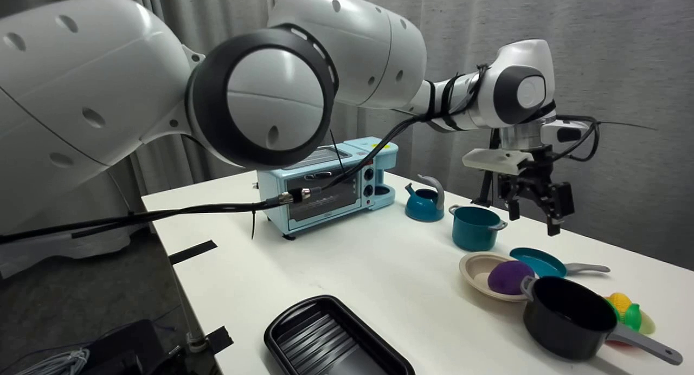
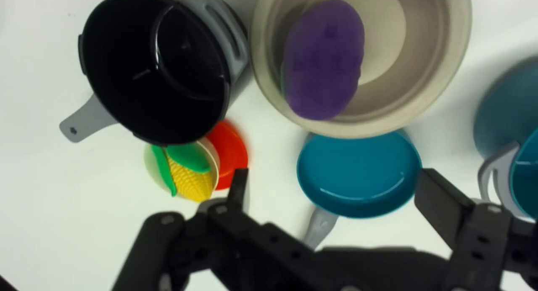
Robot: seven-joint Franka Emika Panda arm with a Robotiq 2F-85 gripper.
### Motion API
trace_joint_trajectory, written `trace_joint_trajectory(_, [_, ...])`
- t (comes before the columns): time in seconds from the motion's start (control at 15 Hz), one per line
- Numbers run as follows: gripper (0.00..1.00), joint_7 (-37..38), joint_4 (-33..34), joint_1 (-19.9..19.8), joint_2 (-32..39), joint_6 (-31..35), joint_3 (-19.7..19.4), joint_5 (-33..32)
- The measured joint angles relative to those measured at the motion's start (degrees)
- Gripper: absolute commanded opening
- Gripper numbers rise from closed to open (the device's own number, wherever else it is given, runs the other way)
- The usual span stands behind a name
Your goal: Put the purple object in the bowl
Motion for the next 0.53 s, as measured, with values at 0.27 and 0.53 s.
trace_joint_trajectory(0.27, [1.0,0.0,-1.18,0.08,-3.61,2.87,0.0,0.0])
trace_joint_trajectory(0.53, [1.0,-0.02,-3.79,0.2,-6.61,3.38,0.0,0.0])
